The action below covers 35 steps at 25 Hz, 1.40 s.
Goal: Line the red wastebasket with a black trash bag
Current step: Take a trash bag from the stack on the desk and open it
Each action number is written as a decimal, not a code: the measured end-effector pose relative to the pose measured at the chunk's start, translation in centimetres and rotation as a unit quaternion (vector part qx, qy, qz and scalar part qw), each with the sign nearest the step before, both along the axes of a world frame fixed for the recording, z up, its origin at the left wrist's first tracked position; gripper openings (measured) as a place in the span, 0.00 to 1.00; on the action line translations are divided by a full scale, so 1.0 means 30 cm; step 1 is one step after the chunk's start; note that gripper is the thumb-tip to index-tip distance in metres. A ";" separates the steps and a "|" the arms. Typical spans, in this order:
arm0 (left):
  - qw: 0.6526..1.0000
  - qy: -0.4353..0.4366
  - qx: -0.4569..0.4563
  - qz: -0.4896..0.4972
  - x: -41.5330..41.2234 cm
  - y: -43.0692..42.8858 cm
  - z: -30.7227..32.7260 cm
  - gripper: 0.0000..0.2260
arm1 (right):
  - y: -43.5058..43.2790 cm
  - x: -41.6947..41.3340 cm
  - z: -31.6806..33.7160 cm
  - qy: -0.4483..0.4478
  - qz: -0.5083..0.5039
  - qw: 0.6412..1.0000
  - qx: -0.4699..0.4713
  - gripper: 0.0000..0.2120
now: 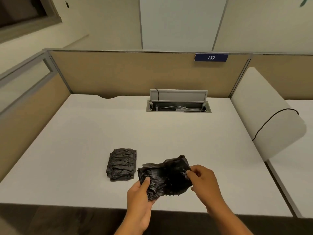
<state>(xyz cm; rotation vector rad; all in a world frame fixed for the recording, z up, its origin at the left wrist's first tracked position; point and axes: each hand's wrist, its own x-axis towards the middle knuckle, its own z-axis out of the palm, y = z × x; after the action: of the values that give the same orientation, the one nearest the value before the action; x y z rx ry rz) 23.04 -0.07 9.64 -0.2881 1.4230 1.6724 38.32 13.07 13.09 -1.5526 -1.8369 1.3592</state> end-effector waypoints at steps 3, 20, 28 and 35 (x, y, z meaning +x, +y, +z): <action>1.000 -0.019 0.009 -0.005 0.075 0.000 -0.002 0.07 | 0.072 0.169 -0.036 0.039 -0.064 0.996 -0.051 0.09; 0.986 0.127 -0.008 -0.109 0.656 -0.044 0.068 0.09 | -0.158 0.423 0.037 0.055 0.224 0.973 -0.017 0.12; 0.990 0.040 0.085 -0.101 0.578 -0.107 0.094 0.15 | -0.160 0.427 0.012 0.130 0.085 0.985 -0.072 0.16; 0.993 0.019 0.100 -0.065 0.369 -0.234 0.076 0.14 | -0.142 0.435 0.014 0.169 -0.019 0.975 -0.145 0.14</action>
<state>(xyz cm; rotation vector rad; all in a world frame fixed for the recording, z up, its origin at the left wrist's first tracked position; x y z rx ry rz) 34.11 -7.10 11.91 -0.0493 1.2620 1.7043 51.36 8.80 13.52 -1.3694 -1.4486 1.8094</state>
